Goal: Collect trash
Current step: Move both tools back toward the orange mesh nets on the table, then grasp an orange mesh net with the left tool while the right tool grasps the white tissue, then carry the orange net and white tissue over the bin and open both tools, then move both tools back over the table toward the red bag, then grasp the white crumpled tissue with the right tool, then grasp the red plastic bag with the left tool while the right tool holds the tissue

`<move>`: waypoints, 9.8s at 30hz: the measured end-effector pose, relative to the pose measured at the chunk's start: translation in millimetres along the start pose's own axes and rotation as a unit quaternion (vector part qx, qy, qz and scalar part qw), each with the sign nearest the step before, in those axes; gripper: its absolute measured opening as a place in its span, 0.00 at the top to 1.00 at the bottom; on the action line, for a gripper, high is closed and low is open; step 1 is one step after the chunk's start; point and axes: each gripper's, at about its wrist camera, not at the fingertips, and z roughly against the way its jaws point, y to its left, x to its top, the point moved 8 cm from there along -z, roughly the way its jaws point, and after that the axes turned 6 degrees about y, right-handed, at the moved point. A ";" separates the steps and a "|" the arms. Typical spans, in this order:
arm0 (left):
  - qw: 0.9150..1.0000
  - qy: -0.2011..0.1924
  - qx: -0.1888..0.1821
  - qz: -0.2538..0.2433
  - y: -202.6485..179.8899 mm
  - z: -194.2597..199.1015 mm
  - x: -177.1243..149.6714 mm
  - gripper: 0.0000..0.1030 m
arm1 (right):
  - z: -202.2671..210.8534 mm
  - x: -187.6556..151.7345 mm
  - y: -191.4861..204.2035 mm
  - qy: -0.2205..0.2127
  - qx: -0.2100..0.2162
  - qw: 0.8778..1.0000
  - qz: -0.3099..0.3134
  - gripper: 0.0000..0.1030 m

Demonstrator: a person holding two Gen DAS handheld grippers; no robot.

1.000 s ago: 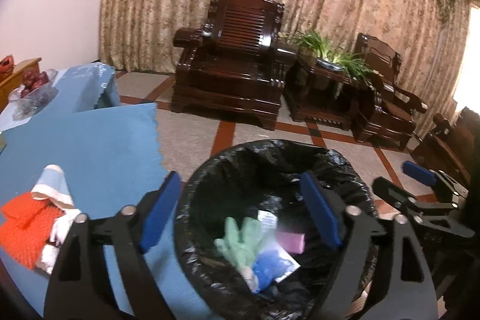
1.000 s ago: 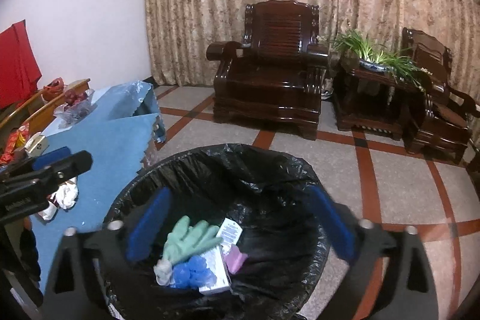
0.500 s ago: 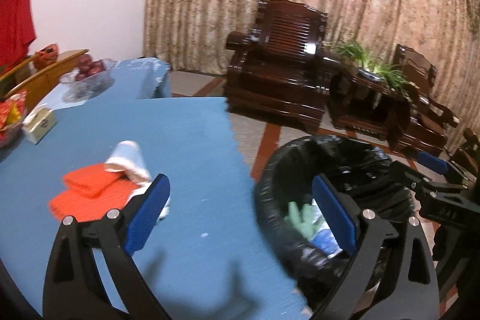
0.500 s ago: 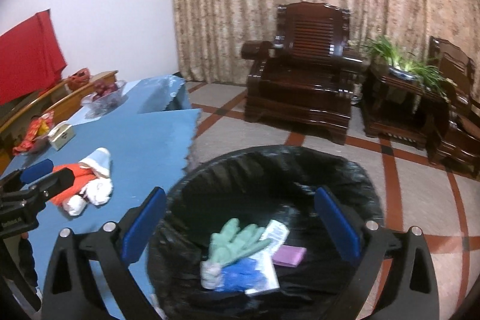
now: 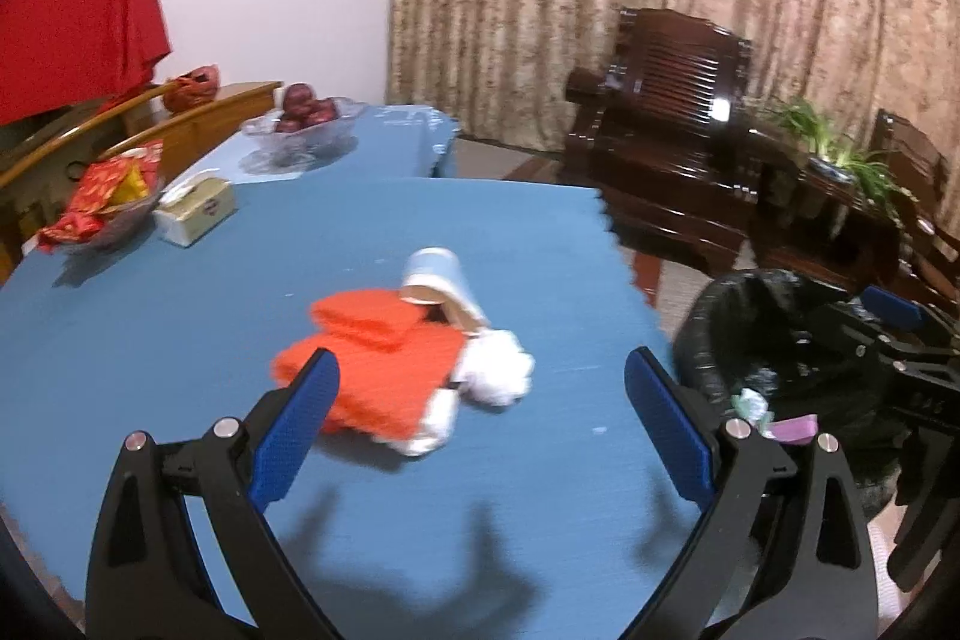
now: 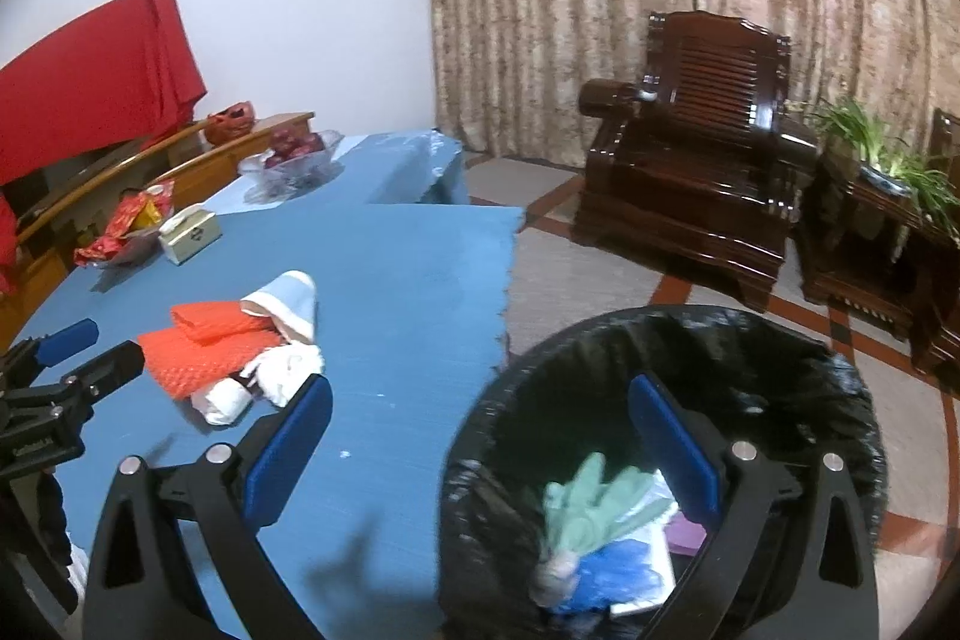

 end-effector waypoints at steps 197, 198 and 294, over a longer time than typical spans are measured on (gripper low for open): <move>1.000 -0.011 -0.001 0.017 17.8 2.8 2.9 0.12 | -1.2 -2.9 11.0 0.008 0.023 1.000 0.001 0.06; 1.000 -0.010 0.004 0.021 24.8 2.9 2.3 0.12 | -2.9 -1.8 16.9 0.008 0.027 1.000 0.004 0.06; 0.992 0.116 -0.009 0.059 93.3 -127.7 -49.3 0.33 | -131.0 -46.3 116.6 0.127 0.093 0.986 0.047 0.52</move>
